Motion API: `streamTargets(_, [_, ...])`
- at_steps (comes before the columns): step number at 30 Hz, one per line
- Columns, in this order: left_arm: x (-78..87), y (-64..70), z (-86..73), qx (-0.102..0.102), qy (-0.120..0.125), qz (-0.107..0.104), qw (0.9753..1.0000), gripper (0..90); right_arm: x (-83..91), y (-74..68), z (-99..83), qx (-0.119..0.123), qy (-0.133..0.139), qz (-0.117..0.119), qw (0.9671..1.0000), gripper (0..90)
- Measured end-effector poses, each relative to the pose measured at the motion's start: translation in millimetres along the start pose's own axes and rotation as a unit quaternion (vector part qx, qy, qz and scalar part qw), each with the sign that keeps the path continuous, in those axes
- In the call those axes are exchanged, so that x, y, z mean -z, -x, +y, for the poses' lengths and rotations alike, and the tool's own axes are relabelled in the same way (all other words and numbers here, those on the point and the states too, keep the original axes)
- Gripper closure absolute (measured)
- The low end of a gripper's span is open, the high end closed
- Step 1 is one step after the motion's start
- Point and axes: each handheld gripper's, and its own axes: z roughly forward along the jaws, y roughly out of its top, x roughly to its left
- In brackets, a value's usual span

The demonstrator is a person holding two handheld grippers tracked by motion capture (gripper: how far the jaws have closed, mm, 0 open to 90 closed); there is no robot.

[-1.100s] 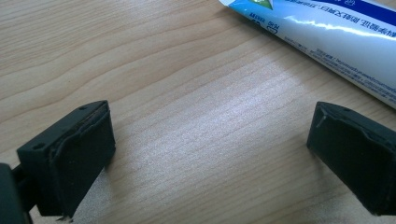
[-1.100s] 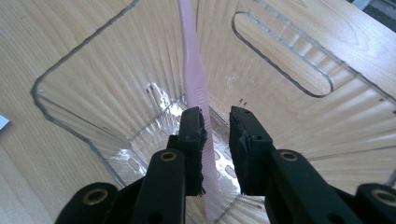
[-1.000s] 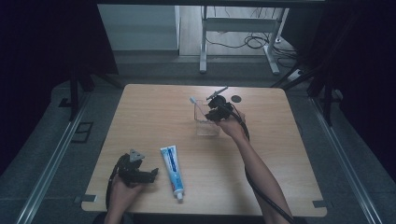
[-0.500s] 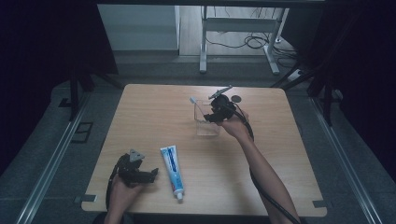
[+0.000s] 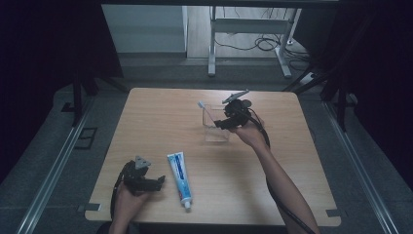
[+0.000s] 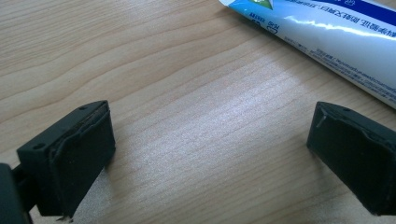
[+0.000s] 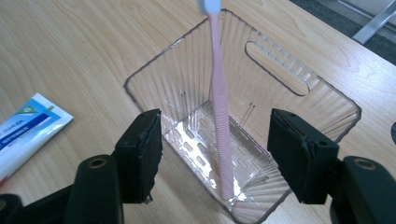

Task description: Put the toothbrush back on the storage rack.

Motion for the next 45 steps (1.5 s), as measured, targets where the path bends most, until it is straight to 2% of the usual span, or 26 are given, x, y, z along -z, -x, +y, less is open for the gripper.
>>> streamTargets(8, [0.1,0.0,0.0,0.0,-0.001,0.0,1.0,0.7,12.7,-4.7,-7.0,0.001,0.012,0.011,0.9999,30.6])
streamTargets(19, [0.1,0.0,0.0,0.0,-0.001,0.0,1.0,0.7,27.1,-9.4,-16.8,0.007,0.023,0.012,0.9996,23.3])
streamTargets(33, [0.1,0.0,0.0,0.0,-0.001,0.0,1.0,0.7,37.7,-16.7,-37.0,0.021,0.043,0.006,0.9988,17.1])
streamTargets(45, [0.1,0.2,0.0,0.001,-0.001,0.0,1.0,0.7,39.0,-18.5,-56.2,0.02,0.046,0.006,0.9987,16.6])
